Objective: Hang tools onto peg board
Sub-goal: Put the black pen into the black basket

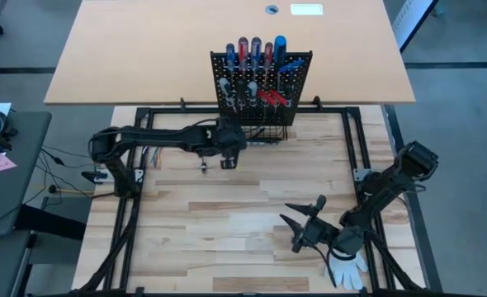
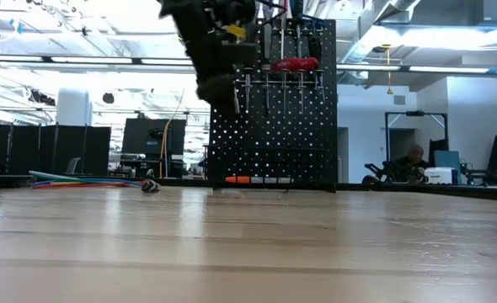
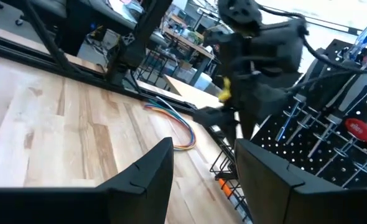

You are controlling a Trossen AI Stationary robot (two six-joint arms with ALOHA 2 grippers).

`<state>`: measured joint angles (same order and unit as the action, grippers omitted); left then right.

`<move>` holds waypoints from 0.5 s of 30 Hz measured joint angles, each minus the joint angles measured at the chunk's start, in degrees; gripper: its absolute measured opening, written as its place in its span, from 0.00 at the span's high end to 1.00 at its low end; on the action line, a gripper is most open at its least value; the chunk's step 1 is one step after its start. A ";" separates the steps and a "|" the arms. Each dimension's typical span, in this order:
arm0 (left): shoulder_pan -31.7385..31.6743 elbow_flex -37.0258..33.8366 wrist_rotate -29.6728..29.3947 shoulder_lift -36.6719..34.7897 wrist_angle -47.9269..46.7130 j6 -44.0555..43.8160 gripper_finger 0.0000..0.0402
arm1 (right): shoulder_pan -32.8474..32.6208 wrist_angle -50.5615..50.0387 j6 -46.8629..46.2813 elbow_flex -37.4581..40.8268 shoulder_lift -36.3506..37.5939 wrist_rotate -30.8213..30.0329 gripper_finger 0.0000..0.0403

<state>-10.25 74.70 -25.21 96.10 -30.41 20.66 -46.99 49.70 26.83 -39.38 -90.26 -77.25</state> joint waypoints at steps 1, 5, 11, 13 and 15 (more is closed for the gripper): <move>0.08 -2.69 1.37 -1.16 3.71 1.08 0.61 | 0.02 -0.05 0.00 0.00 0.00 0.00 0.56; -0.80 -12.09 5.19 -4.08 19.74 2.93 0.61 | 0.97 0.00 -0.51 0.00 0.00 0.19 0.56; -7.21 -14.21 14.26 -4.20 28.06 -4.10 0.61 | 3.39 -0.01 -1.51 0.00 0.00 0.68 0.56; -9.38 -13.92 18.14 -4.19 29.06 -7.60 0.61 | 4.03 -0.01 -1.54 0.00 0.00 0.86 0.56; -11.50 -12.78 21.94 -4.16 27.88 -9.29 0.61 | 4.47 -0.13 -2.07 0.00 0.00 1.03 0.56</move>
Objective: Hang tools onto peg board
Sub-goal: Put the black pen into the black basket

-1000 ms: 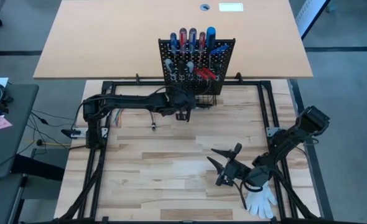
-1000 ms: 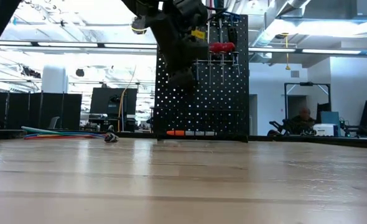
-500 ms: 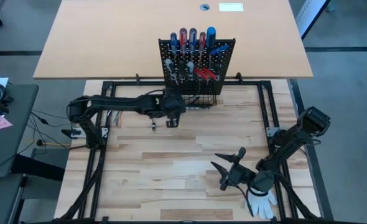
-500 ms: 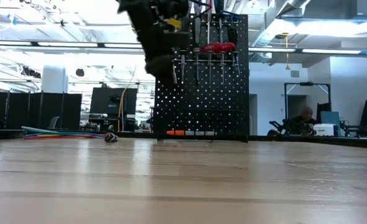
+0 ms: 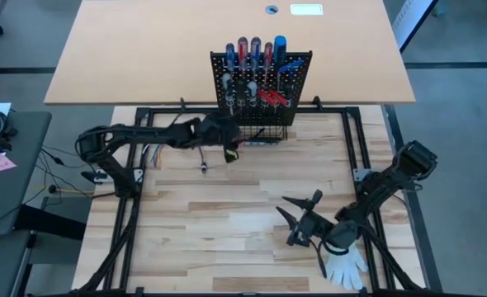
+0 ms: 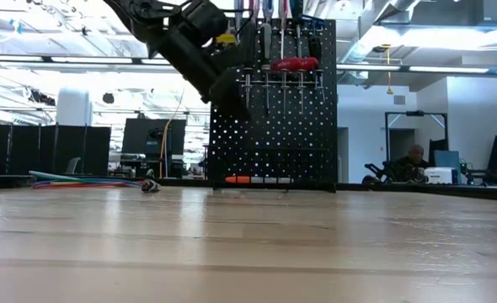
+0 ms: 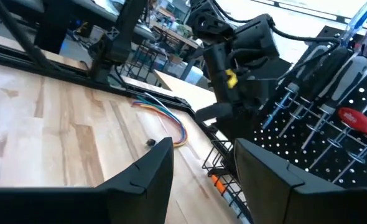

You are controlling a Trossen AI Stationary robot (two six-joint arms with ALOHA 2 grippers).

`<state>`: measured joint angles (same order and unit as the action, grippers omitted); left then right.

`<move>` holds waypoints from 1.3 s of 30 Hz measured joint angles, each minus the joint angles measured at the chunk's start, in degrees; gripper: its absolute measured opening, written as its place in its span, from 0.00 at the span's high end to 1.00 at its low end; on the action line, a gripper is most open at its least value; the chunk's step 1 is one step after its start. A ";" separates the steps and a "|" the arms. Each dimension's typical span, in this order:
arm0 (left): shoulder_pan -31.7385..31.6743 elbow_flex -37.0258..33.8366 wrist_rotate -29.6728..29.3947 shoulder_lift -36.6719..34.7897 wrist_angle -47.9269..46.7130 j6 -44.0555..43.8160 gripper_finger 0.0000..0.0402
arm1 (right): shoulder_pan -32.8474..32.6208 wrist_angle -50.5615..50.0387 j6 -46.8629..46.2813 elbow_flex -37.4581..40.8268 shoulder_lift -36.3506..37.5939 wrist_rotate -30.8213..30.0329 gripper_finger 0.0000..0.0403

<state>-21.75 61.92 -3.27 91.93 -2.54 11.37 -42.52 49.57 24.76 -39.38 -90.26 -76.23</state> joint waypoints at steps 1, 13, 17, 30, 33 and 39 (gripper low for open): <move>-0.77 0.38 2.01 -0.06 -0.29 -0.05 0.61 | 0.10 -0.09 -0.44 0.00 0.00 0.00 0.56; 4.73 0.36 -4.52 -2.09 -6.86 7.01 0.61 | 6.83 -16.02 -19.15 -0.02 0.00 12.57 0.56; 6.28 0.36 -5.64 -3.75 -9.21 6.36 0.61 | 7.43 -16.31 -20.01 -0.02 0.00 12.74 0.56; 16.44 -6.45 -9.13 -11.71 -14.78 0.22 0.61 | 12.66 -28.89 -35.05 -0.02 0.00 22.00 0.56; 18.87 -12.36 -11.68 -12.89 -10.76 -3.05 0.61 | 15.52 -30.80 -34.93 -0.02 0.00 25.38 0.57; 23.69 -24.02 -12.03 -12.23 4.85 -7.75 0.61 | 24.58 -34.39 -20.80 -3.19 0.00 28.28 0.60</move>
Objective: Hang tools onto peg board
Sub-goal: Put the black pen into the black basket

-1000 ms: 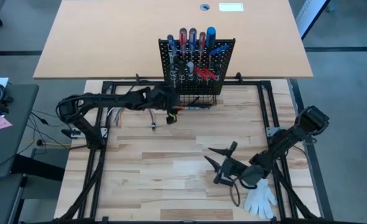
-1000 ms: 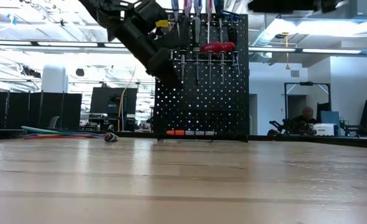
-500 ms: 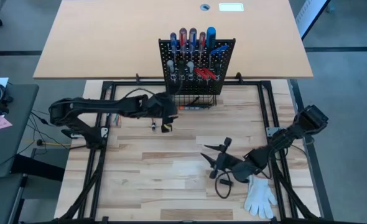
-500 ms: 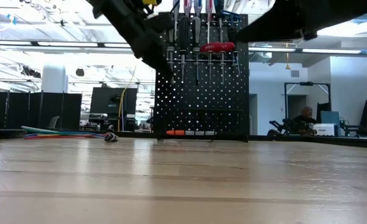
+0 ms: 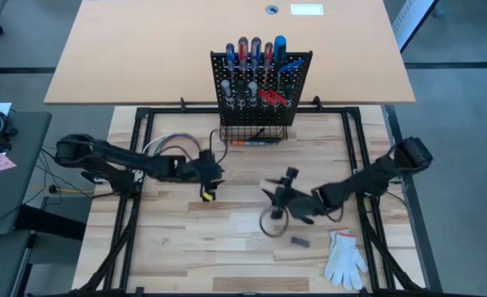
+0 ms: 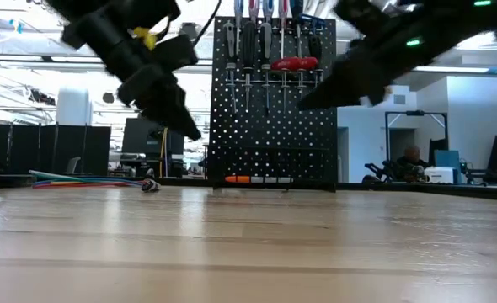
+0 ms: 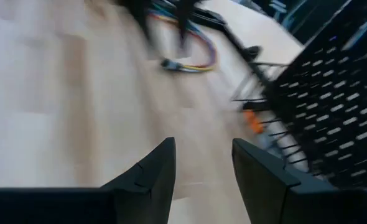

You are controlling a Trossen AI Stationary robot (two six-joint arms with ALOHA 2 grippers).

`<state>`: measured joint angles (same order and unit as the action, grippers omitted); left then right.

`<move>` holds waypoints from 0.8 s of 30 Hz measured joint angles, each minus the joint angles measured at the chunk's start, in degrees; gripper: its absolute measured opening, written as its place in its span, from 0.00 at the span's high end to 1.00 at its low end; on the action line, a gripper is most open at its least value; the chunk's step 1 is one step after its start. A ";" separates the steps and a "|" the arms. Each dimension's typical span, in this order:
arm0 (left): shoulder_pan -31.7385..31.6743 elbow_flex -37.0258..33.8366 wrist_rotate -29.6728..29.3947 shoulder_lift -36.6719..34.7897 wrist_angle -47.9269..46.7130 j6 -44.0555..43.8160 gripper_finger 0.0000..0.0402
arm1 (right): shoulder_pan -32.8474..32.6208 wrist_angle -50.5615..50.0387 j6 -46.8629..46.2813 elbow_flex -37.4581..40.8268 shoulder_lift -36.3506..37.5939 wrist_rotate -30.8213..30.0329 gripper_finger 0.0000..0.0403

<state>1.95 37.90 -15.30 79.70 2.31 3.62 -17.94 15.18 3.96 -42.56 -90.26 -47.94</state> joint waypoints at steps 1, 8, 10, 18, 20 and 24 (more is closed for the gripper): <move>0.75 -1.47 -0.02 0.09 2.13 -0.20 0.61 | 2.28 -1.52 1.89 -1.36 0.00 1.44 0.60; 3.68 -5.92 -0.03 0.06 9.36 0.14 0.61 | 16.56 -13.25 6.43 -10.57 0.00 10.83 0.56; 3.73 -5.94 -0.06 0.04 9.46 0.37 0.61 | 19.44 -15.53 6.43 -12.85 0.04 13.39 0.57; 3.73 -5.94 -0.06 0.04 9.22 0.41 0.61 | 27.16 -16.63 -0.28 -14.47 0.02 23.15 0.74; 3.73 -5.94 -0.06 0.04 9.26 0.41 0.61 | 28.85 -16.24 -2.54 -14.47 0.00 27.90 0.81; 3.73 -5.94 -0.06 0.04 9.31 0.40 0.61 | 31.14 -14.30 -3.97 -14.58 -1.99 31.42 0.95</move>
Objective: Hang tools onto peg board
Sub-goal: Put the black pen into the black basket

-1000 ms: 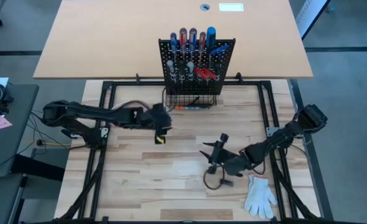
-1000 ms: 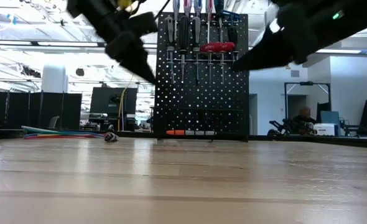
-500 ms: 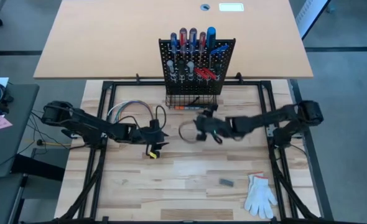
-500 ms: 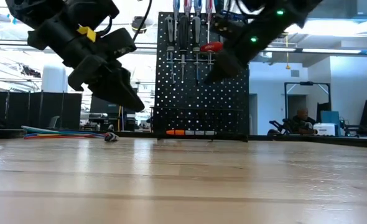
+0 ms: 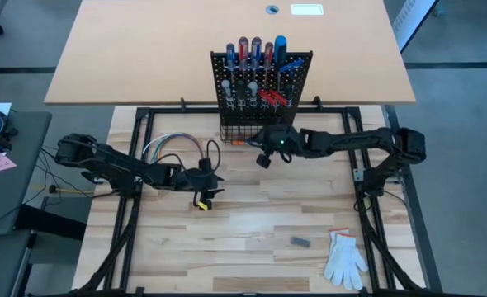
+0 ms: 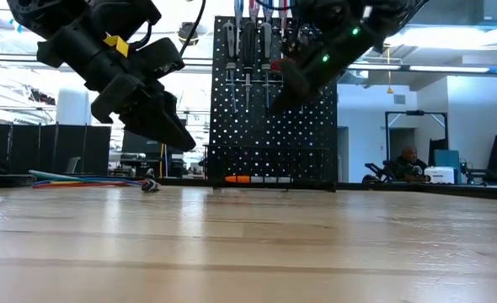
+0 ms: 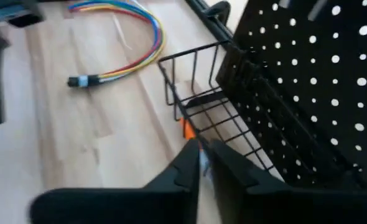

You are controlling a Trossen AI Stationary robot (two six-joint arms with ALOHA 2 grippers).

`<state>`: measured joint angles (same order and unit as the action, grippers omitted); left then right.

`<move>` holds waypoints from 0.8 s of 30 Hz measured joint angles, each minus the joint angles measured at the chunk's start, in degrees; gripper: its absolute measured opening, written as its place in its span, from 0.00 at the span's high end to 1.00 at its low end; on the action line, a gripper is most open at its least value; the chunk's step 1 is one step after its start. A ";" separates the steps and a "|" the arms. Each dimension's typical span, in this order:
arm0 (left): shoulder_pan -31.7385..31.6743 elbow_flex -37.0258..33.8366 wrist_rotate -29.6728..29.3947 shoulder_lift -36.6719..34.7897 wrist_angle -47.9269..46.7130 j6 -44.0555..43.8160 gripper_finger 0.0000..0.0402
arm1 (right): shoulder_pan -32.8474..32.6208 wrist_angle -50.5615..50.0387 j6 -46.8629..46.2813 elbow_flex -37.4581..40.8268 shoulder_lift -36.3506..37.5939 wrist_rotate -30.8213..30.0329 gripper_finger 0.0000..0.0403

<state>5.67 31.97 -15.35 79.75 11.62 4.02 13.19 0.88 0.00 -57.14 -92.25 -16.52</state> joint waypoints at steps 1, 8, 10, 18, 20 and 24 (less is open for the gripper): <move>0.00 0.00 0.00 0.00 -0.05 0.00 0.61 | 0.40 -0.41 -0.01 0.00 -0.88 0.12 0.98; 0.00 0.00 0.00 0.00 -0.12 0.02 0.61 | 3.86 -9.73 0.24 -8.18 -9.56 -0.33 0.98; 0.00 0.00 0.00 0.00 -0.11 0.02 0.61 | 4.65 -13.43 0.50 -11.17 -11.12 -1.30 0.99; 0.00 0.00 0.00 0.00 -0.41 -0.26 0.61 | 6.18 -23.42 0.43 -18.75 -14.42 2.30 0.99; 0.00 0.00 -0.01 0.00 -0.43 -0.27 0.61 | 6.16 -24.68 0.41 -19.36 -14.96 3.18 0.99; 0.00 0.00 0.00 0.00 -0.46 -0.53 0.61 | 6.18 -24.75 0.39 -19.43 -14.98 3.62 0.99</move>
<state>5.67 31.97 -15.35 79.75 11.16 3.48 19.38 -23.87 0.39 -76.58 -107.23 -12.90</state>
